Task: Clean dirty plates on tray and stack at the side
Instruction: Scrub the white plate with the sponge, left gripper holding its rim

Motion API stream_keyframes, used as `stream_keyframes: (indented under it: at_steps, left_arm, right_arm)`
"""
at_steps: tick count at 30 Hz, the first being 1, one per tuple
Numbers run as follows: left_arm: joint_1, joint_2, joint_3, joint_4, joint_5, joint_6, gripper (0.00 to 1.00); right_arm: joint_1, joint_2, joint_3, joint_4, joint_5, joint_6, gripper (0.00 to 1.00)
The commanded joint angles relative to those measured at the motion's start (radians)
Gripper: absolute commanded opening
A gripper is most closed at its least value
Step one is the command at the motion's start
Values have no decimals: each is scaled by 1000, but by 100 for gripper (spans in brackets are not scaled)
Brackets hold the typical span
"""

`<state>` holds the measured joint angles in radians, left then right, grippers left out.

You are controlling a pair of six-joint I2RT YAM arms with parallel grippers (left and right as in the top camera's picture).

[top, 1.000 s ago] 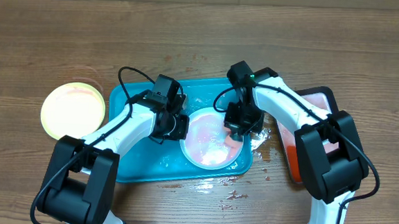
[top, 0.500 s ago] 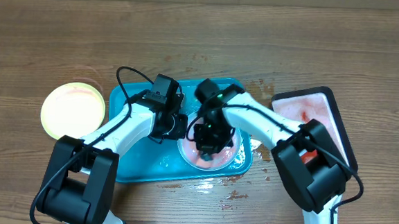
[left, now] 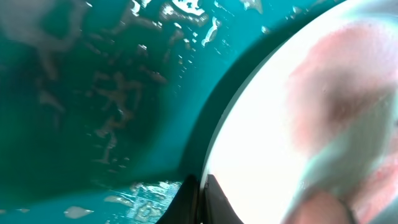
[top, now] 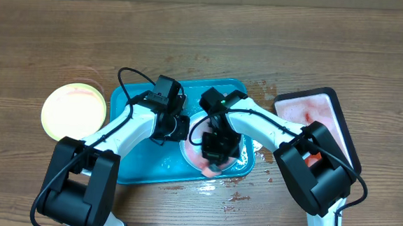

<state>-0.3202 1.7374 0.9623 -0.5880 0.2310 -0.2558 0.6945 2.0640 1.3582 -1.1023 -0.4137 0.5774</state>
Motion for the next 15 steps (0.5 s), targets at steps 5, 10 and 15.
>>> stream_keyframes:
  at_steps: [5, 10, 15]
  left_arm:
    - [8, 8, -4, 6, -31, -14, 4]
    - [8, 8, -4, 5, -31, -14, 4]
    - [8, 8, -4, 5, -32, -13, 4]
  right_arm:
    - [3, 26, -48, -140, 437, 26, 4]
    - [3, 26, -48, -90, 500, 60, 4]
    - [-3, 26, -48, -76, 606, 158, 4]
